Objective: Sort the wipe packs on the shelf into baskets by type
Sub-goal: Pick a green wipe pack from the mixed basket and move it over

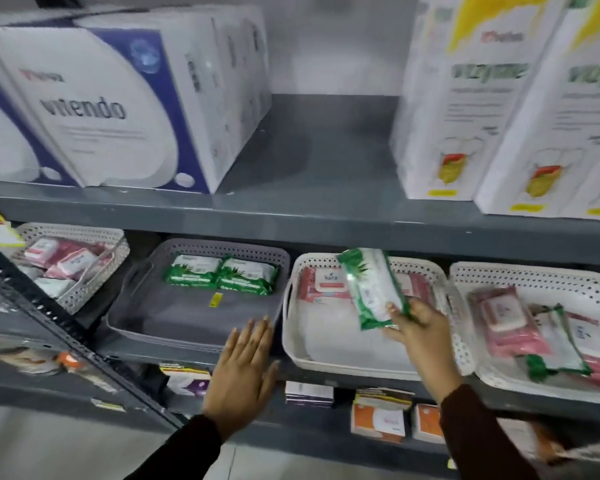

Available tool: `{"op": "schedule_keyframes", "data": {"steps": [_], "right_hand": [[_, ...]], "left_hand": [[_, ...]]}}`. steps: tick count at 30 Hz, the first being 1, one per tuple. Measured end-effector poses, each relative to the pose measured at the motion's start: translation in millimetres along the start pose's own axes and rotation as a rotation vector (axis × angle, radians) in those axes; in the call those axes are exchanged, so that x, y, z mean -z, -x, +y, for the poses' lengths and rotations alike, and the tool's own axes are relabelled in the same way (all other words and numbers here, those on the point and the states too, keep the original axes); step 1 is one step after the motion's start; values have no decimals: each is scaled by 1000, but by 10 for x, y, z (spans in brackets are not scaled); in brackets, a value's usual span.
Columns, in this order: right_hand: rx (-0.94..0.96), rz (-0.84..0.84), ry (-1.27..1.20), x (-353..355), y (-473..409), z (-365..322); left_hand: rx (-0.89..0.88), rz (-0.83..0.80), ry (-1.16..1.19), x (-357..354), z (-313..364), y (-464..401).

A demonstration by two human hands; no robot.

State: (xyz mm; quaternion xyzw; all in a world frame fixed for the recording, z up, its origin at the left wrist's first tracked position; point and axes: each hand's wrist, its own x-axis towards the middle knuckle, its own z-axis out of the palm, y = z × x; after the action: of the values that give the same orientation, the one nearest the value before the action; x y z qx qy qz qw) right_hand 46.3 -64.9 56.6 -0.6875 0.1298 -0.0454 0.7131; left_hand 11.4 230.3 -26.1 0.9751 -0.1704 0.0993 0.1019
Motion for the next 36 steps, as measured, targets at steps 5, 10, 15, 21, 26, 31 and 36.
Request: {"op": "schedule_keyframes", "data": {"steps": [5,10,15,21,26,31,36], "right_hand": [[-150,-153,-123,-1301,118,168],[-303,-126,-156,-2315,78,326],[-548,-74,-127,-2788,-61,445],[-665,-35,-264,-2778,92,215],[-481,-188,-311,-1975,328,-106],[-58,167,-199,-624,113,-148],[146,504,586,900,-191,-59]], "left_hand": [[36,1,-51,166,-737,244],[37,24,-46,268,-1180,379],[-1,23,-2,267,-1326,408],[35,31,92,218,-1233,440],[-17,41,141,106,-762,308],[-179,56,206,-8,87,19],[-255,8,193,-255,843,-230]]}}
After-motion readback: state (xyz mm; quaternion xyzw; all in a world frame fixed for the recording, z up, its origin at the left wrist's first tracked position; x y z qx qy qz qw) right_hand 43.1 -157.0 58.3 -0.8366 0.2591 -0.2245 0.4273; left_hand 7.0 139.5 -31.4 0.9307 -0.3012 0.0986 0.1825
